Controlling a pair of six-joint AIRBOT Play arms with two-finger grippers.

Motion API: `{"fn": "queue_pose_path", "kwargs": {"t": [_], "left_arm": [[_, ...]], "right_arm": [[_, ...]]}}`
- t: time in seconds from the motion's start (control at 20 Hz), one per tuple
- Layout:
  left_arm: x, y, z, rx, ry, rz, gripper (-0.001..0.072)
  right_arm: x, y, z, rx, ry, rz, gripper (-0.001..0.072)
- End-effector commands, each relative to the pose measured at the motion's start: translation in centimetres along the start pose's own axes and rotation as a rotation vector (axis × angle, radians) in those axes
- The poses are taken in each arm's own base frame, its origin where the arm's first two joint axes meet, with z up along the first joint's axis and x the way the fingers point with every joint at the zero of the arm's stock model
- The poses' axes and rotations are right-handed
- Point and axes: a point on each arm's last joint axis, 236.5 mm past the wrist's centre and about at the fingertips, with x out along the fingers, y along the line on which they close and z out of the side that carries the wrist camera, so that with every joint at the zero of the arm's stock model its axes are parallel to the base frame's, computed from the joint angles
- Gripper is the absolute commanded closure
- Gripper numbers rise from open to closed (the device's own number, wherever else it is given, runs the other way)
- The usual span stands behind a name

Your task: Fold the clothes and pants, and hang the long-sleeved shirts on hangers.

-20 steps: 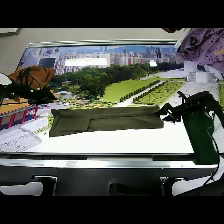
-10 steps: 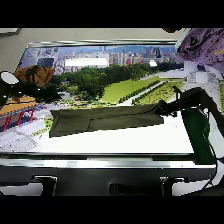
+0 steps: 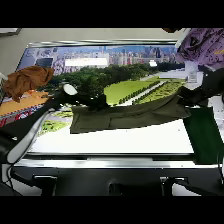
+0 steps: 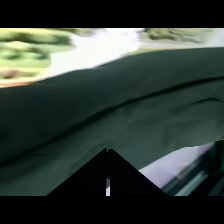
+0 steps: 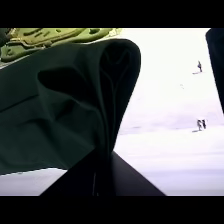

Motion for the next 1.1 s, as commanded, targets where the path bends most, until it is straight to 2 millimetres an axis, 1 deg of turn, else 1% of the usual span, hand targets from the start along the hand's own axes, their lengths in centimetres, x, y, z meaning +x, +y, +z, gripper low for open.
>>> {"fn": "queue_pose_path", "kwargs": {"t": [0.0,0.1,0.2,0.35,0.45,0.5,0.55,0.6,0.7,0.8,0.9,0.95,1.05], "left_arm": [[7.3,-5.0,-3.6,-0.078,0.015,-0.118,0.0692],[10.0,-7.3,-5.3,-0.064,0.045,-0.154,0.0692],[12.4,-9.3,-6.2,-0.044,0.056,-0.183,0.0692],[15.7,-11.1,-7.4,-0.082,0.079,-0.205,0.0691],[16.8,-11.7,-8.3,-0.081,0.101,-0.215,0.0692],[16.8,-11.9,-8.3,-0.076,0.103,-0.218,0.0692],[16.3,-12.0,-8.2,-0.075,0.112,-0.222,0.0692],[15.5,-12.0,-7.7,-0.062,0.121,-0.227,0.0693],[12.7,-11.6,-5.9,0.008,0.125,-0.209,0.0694],[8.4,-10.2,-3.1,0.107,0.103,-0.138,0.0694],[2.4,-7.9,0.5,0.175,0.052,-0.019,0.0694],[-1.2,-6.5,2.4,0.204,0.015,0.047,0.0694],[-8.6,-4.0,5.5,0.238,-0.061,0.161,0.0693]], "right_arm": [[-3.9,-0.6,-0.4,0.032,-0.051,-0.050,0.0689],[-4.9,-0.6,-1.0,0.033,-0.054,-0.050,0.0689],[-5.6,-0.5,-1.6,0.033,-0.053,-0.050,0.0689],[-6.4,-0.4,-1.7,0.036,-0.073,-0.046,0.0689],[-6.5,-0.3,-1.6,0.037,-0.079,-0.045,0.0689],[-6.5,-0.3,-1.4,0.040,-0.087,-0.043,0.0689],[-6.5,-0.3,-1.2,0.049,-0.095,-0.041,0.0689],[-6.5,-0.2,-1.0,0.057,-0.104,-0.038,0.0689],[-6.5,0.4,-0.6,0.089,-0.119,-0.011,0.0689],[-6.5,2.1,-0.6,0.120,-0.117,0.064,0.0689],[-6.6,4.6,-0.7,0.177,-0.097,0.172,0.0689],[-6.7,5.9,-0.6,0.199,-0.097,0.212,0.0689],[-6.5,8.6,-0.7,0.214,-0.105,0.251,0.0689]]}}
